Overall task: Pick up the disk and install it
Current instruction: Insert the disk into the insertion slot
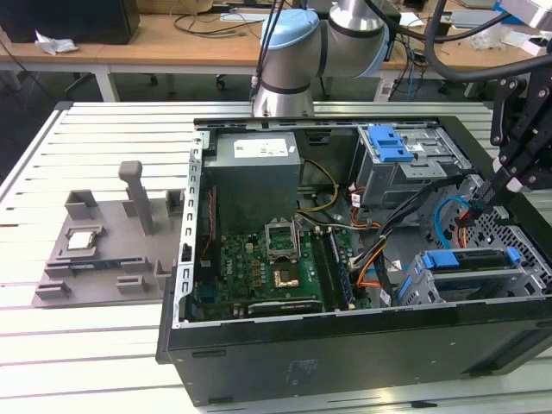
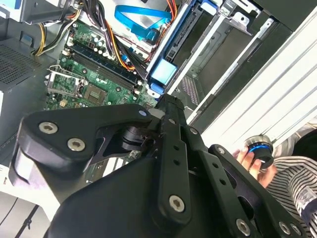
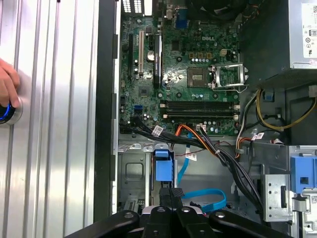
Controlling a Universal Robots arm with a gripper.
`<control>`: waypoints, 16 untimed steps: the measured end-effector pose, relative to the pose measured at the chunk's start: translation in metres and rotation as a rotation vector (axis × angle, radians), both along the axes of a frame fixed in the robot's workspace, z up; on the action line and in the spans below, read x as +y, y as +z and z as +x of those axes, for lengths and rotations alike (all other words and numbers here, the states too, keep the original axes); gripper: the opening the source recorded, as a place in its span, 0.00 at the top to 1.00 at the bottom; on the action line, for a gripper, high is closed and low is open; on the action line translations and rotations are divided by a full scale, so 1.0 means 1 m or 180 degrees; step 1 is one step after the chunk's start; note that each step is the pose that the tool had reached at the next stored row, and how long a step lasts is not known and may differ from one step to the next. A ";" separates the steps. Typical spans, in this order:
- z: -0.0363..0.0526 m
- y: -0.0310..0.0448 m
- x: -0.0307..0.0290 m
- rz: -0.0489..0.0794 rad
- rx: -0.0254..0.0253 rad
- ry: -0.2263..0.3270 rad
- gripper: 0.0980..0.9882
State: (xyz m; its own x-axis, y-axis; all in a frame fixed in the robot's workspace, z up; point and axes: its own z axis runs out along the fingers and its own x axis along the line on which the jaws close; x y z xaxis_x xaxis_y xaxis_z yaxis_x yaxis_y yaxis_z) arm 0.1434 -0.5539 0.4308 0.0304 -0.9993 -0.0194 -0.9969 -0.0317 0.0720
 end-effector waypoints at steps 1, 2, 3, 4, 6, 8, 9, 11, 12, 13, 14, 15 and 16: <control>0.0000 0.0000 0.0000 0.0000 0.0000 0.0000 0.99; 0.0000 0.0001 0.0001 0.0000 0.0000 0.0000 0.99; 0.0008 0.0001 0.0005 -0.0001 0.0000 0.0001 0.99; 0.0020 0.0001 0.0013 -0.0001 0.0000 0.0001 0.99; 0.0076 -0.0001 0.0046 0.0000 0.0000 0.0005 0.99; 0.0117 -0.0001 0.0072 0.0000 0.0000 0.0009 0.99; 0.0136 -0.0001 0.0083 0.0000 0.0000 0.0010 0.99; 0.0206 -0.0004 0.0116 0.0000 0.0000 0.0015 0.99; 0.0240 -0.0006 0.0134 0.0000 0.0000 0.0019 0.99; 0.0277 -0.0007 0.0163 0.0000 0.0000 0.0024 0.99; 0.0295 -0.0008 0.0181 0.0000 0.0000 0.0026 0.99; 0.0311 -0.0010 0.0199 0.0000 0.0000 0.0027 0.99; 0.0333 -0.0012 0.0223 -0.0001 0.0000 0.0029 0.99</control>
State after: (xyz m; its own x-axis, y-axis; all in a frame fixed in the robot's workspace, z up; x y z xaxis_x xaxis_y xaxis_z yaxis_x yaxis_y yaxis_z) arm 0.1767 -0.5316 0.4297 0.0395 -0.9990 -0.0191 -0.9966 -0.0408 0.0721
